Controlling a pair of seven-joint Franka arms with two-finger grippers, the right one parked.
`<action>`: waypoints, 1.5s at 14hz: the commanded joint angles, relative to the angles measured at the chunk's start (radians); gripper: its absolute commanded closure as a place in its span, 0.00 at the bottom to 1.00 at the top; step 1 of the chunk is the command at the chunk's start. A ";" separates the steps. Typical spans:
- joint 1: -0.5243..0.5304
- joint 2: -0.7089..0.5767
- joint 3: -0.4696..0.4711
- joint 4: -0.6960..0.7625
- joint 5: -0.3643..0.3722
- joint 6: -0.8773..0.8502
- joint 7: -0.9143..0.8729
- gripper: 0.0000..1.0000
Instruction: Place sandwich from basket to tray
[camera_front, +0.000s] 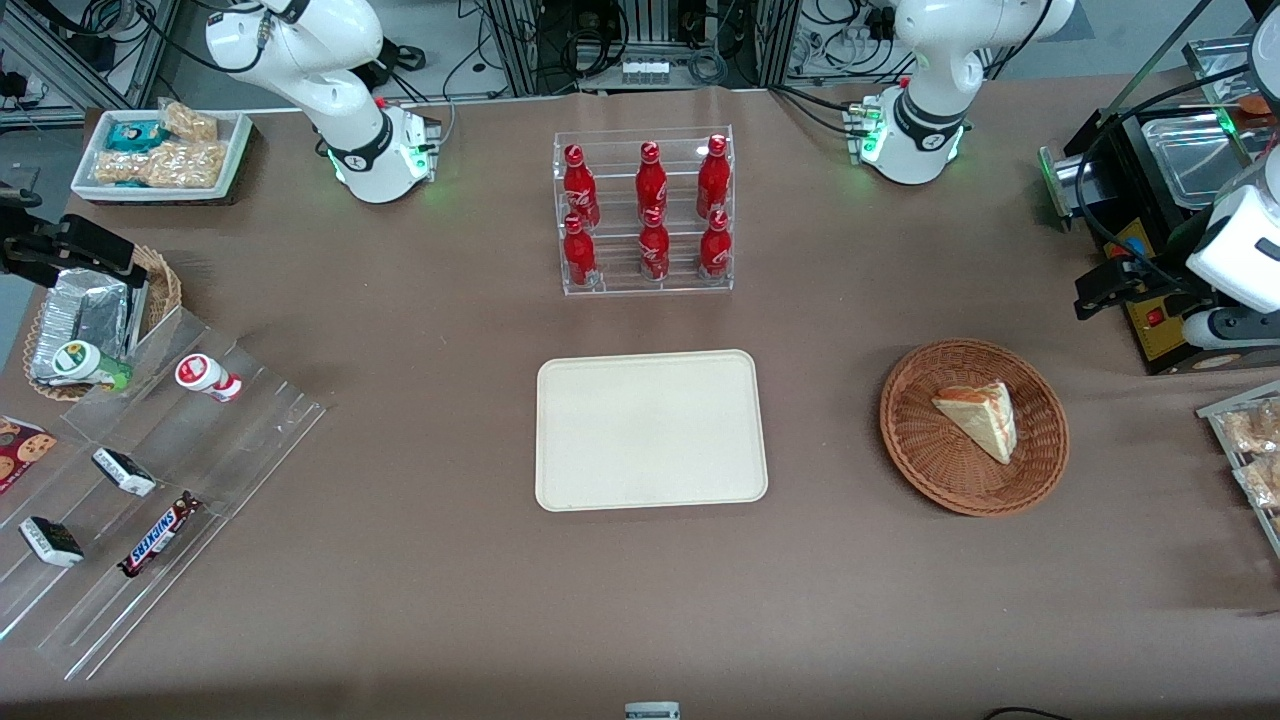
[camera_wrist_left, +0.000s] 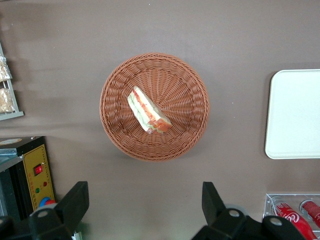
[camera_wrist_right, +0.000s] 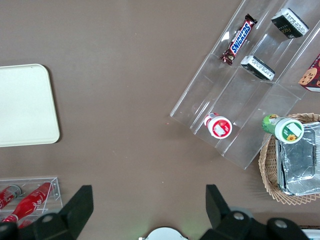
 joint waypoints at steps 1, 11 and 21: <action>-0.003 -0.003 -0.004 0.001 0.017 -0.010 -0.017 0.00; -0.005 -0.003 -0.006 -0.014 0.015 -0.010 -0.024 0.00; -0.005 0.000 -0.035 -0.016 0.020 -0.009 -0.072 0.00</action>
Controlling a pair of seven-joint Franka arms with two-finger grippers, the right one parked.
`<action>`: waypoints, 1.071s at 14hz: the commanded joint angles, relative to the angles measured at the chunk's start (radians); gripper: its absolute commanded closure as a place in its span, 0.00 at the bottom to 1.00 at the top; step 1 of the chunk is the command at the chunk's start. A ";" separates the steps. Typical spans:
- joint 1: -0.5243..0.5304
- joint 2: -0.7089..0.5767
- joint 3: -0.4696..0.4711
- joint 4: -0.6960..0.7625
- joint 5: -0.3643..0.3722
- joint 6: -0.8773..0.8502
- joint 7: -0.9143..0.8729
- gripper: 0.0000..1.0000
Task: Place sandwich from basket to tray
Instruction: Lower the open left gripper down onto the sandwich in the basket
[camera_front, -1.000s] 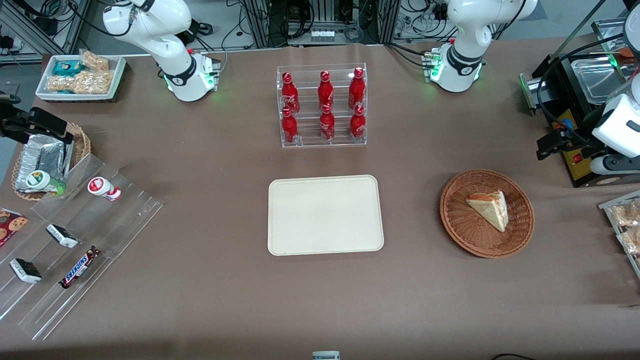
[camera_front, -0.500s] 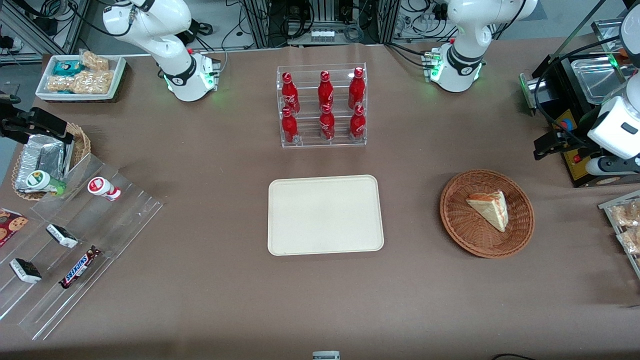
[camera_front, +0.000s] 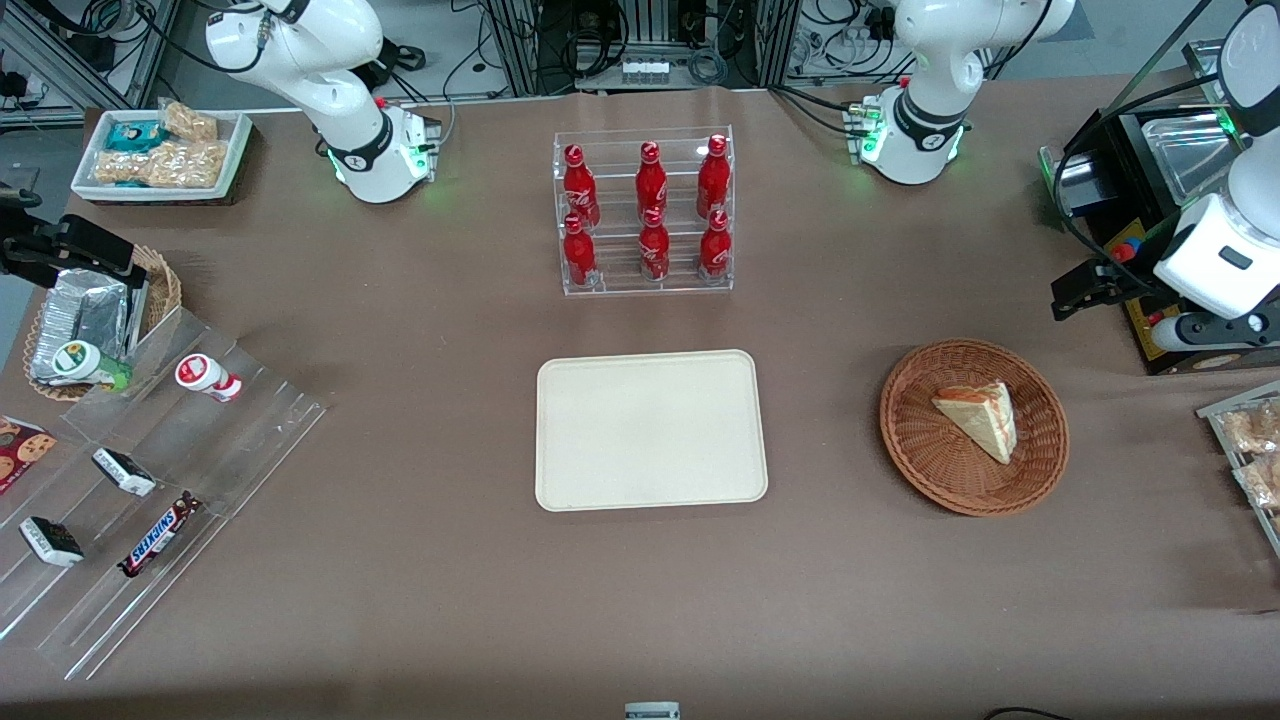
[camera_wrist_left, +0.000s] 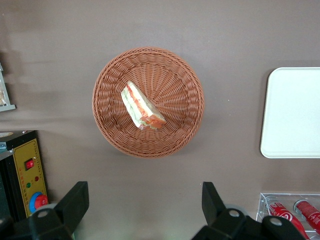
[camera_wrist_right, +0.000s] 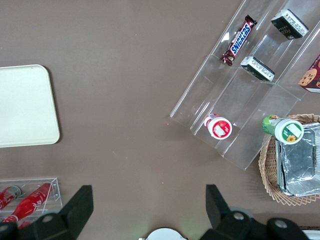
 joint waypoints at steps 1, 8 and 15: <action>-0.002 -0.002 -0.004 0.000 0.019 -0.006 -0.019 0.00; -0.002 0.002 -0.004 -0.069 0.017 -0.003 -0.021 0.00; -0.002 0.014 -0.004 -0.394 0.020 0.315 -0.109 0.00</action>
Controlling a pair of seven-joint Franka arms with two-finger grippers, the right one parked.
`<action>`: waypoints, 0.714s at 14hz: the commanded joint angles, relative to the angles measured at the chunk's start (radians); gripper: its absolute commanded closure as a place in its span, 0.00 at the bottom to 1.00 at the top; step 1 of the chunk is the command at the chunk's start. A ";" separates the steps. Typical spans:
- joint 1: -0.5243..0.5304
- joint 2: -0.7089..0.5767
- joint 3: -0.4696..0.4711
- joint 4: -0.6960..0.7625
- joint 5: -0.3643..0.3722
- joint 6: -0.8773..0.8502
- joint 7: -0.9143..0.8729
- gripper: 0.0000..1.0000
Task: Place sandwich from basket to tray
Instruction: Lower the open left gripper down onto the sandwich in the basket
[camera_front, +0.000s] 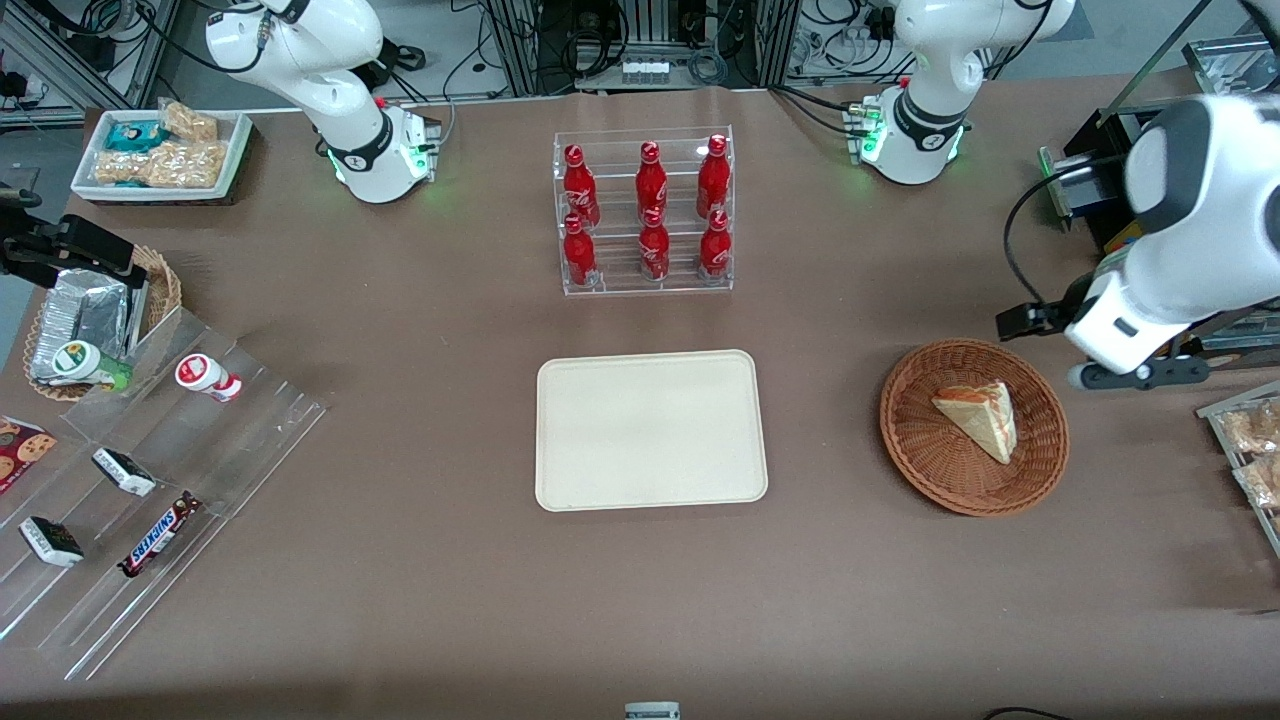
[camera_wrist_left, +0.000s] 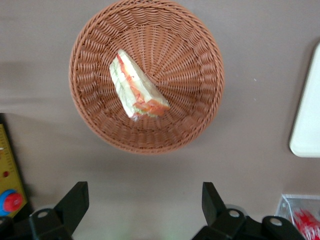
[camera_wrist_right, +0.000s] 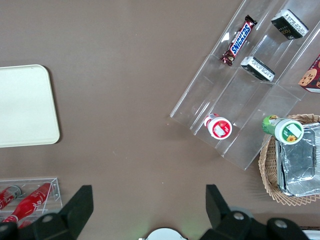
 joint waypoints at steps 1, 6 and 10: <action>-0.002 -0.022 -0.003 -0.142 0.019 0.165 -0.096 0.00; 0.010 0.030 0.007 -0.185 0.019 0.293 -0.362 0.00; 0.056 0.091 0.010 -0.187 0.094 0.379 -0.634 0.00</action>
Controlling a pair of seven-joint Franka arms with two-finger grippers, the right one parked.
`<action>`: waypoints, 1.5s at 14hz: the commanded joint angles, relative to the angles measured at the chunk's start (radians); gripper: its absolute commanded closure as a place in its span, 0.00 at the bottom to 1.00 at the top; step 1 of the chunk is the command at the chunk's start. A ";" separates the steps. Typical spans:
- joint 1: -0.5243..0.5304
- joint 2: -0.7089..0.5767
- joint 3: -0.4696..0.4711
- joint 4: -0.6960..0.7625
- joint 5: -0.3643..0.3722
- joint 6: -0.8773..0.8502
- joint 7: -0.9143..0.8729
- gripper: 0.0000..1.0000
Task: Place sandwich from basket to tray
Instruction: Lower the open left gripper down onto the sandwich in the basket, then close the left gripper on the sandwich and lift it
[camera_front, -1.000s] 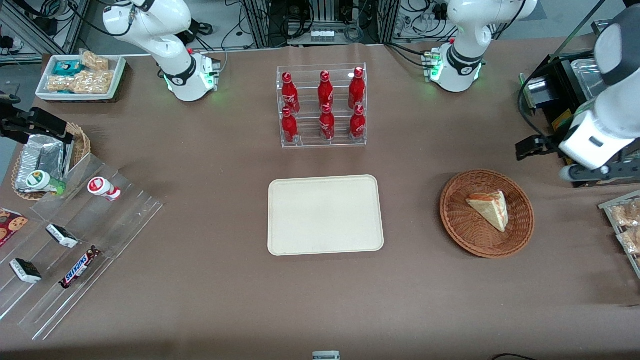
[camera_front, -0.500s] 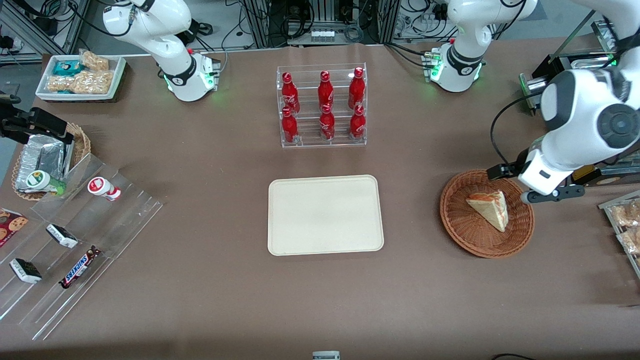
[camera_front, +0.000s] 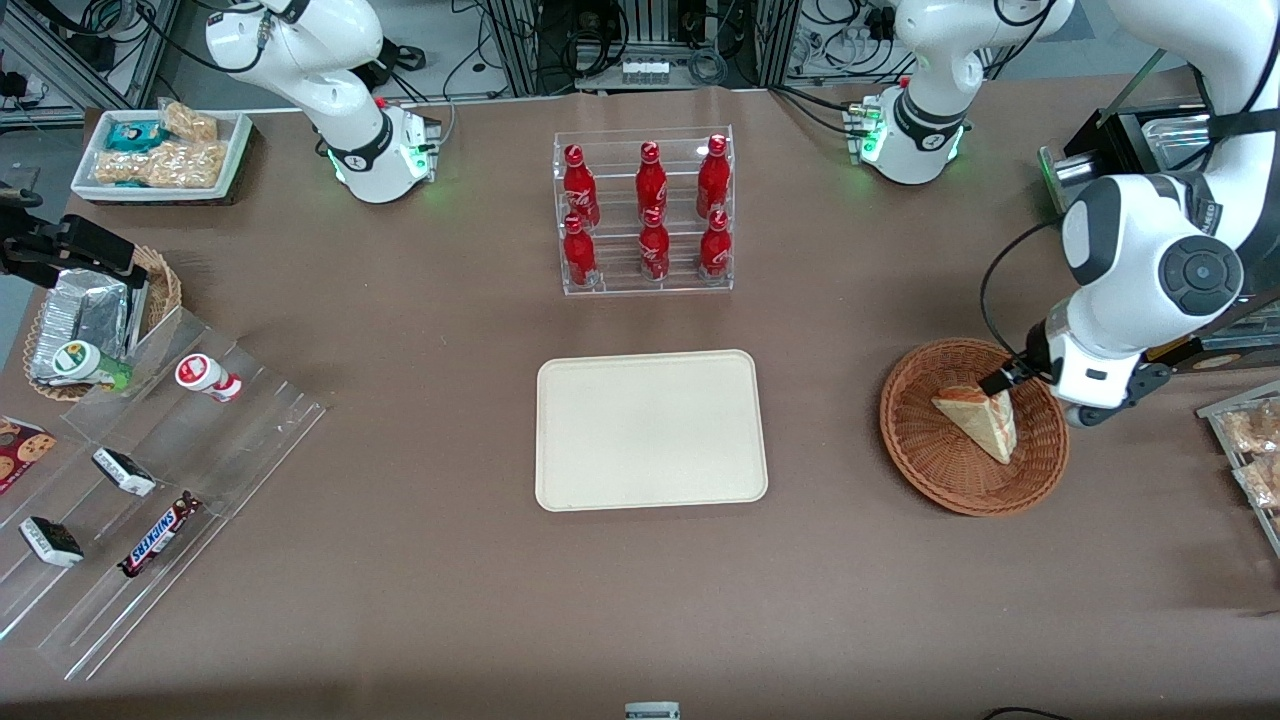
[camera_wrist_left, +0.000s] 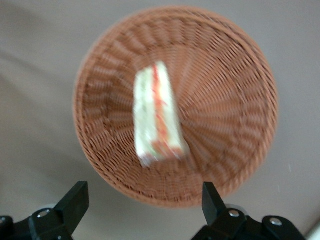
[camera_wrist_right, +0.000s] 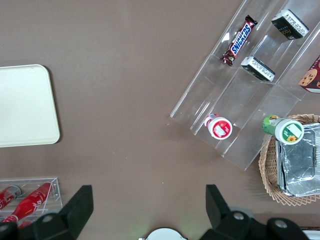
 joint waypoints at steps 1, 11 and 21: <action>0.028 0.043 -0.004 -0.002 0.031 0.070 -0.175 0.00; 0.027 0.123 -0.007 -0.157 0.026 0.401 -0.447 0.79; -0.134 0.222 -0.042 0.281 0.005 -0.019 -0.423 0.97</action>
